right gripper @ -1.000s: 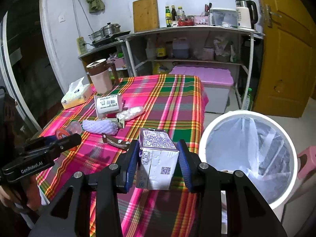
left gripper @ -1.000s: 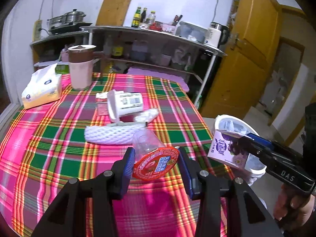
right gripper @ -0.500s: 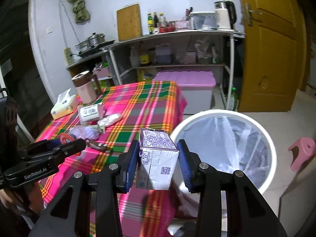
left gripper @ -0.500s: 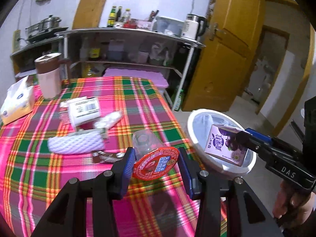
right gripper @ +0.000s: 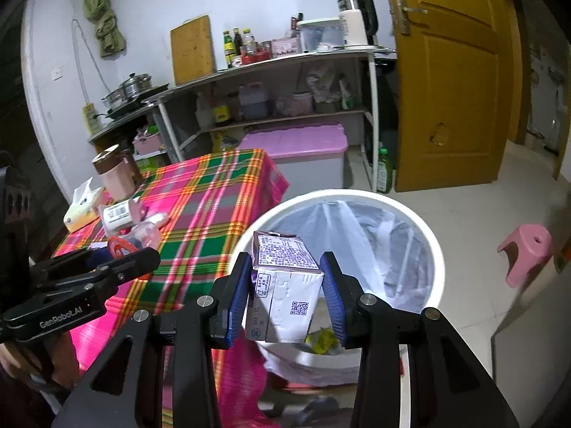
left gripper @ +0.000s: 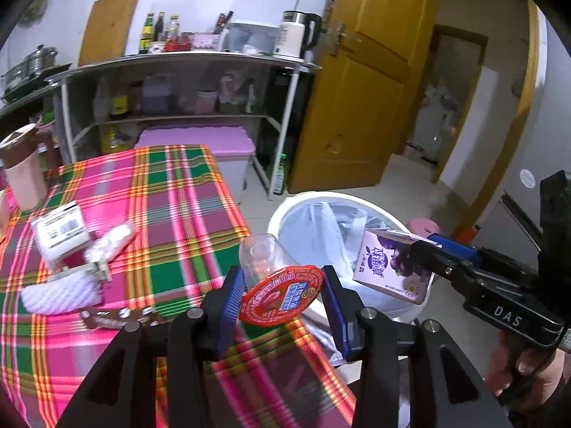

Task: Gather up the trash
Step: 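Carry the red lid and purple carton over the bin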

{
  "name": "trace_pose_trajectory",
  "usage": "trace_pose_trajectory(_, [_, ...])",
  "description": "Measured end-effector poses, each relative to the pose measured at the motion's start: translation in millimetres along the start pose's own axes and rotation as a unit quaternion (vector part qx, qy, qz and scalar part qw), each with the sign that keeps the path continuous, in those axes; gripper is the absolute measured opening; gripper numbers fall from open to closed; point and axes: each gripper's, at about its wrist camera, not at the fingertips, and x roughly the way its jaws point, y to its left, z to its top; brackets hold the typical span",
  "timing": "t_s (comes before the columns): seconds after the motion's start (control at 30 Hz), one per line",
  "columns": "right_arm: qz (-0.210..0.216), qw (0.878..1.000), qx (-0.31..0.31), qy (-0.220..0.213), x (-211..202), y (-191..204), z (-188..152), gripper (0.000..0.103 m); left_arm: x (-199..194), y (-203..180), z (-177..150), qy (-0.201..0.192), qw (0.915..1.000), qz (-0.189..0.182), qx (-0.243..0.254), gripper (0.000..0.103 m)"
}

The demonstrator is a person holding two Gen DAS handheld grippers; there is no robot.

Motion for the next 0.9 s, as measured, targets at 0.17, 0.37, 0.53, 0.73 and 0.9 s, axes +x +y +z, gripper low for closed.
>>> trace_pose_trajectory(0.17, [-0.009,1.0,0.012,0.006,3.4,-14.9,-2.2,0.041,18.7,-14.4,4.8,0.009,0.9997,-0.019,0.014,0.044])
trace_pose_trajectory(0.37, [-0.018,1.0,0.02,0.015,8.4,-27.8,-6.1,0.041,38.2,-27.6,6.3,0.021,0.9987,-0.036,0.03,0.044])
trace_pose_trajectory(0.53, [-0.024,0.999,0.026,0.026,14.3,-36.9,-9.2,0.041,55.5,-39.0,7.8,0.033,0.9971,-0.053,0.044,0.044])
trace_pose_trajectory(0.73, [-0.025,0.998,0.029,0.046,23.7,-44.8,-13.5,0.041,72.8,-46.7,4.5,0.052,0.995,-0.066,0.055,0.045])
trace_pose_trajectory(0.9, [-0.021,0.998,0.03,0.06,30.9,-47.5,-16.1,0.041,82.7,-47.1,4.3,0.065,0.9939,-0.071,0.054,0.045])
